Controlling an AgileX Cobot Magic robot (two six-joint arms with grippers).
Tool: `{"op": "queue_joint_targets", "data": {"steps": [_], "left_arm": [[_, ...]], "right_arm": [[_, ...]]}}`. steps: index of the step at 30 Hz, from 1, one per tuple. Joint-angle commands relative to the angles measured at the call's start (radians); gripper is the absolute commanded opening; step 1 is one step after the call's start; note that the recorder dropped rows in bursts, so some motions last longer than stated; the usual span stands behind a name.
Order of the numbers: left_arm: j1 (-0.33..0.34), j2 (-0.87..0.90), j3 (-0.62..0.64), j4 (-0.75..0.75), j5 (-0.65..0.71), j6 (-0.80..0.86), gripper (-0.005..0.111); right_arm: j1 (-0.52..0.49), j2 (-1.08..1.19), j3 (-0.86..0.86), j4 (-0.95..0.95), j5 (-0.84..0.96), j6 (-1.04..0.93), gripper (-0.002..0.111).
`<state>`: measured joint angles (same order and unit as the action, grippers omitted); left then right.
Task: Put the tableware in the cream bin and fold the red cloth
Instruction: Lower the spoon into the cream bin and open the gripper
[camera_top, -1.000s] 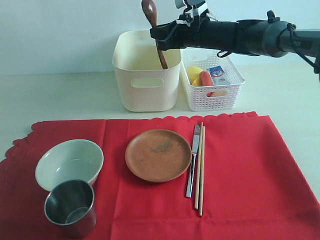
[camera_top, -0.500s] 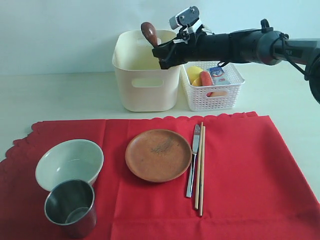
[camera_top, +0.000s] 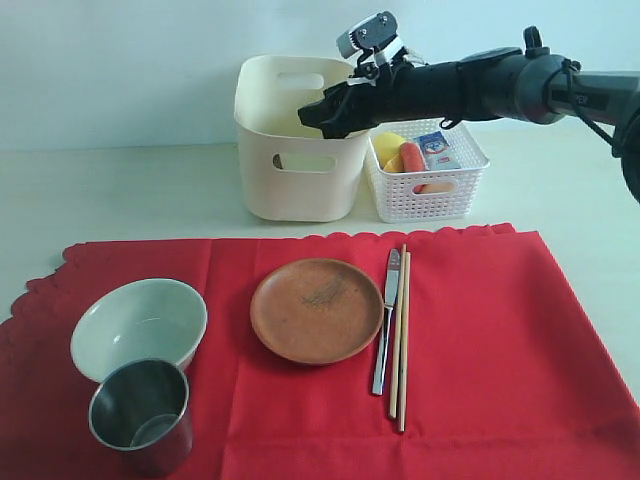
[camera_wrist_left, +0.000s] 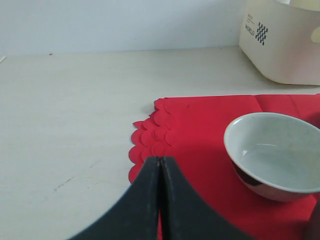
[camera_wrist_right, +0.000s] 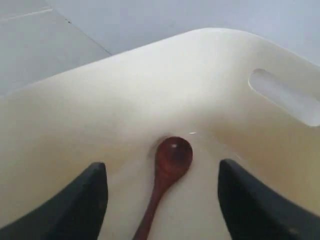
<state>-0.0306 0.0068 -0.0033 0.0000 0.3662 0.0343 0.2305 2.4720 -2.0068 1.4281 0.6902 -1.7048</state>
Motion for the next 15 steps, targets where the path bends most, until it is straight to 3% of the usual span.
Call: {"op": "queue_joint_targets", "data": {"steps": [1,11,15], "left_arm": [[0.000,-0.007,0.003,-0.011,-0.008,0.000,0.000],[0.000,-0.007,0.003,-0.011,-0.008,0.000,0.000],[0.000,-0.007,0.003,-0.011,-0.008,0.000,0.000]], "right_arm": [[-0.004,-0.016,0.003,-0.033,-0.006,0.042,0.065],[-0.006,-0.138,0.003,-0.033,0.019,0.150,0.065],[-0.006,-0.195,0.003,-0.098,0.041,0.281,0.065]]}}
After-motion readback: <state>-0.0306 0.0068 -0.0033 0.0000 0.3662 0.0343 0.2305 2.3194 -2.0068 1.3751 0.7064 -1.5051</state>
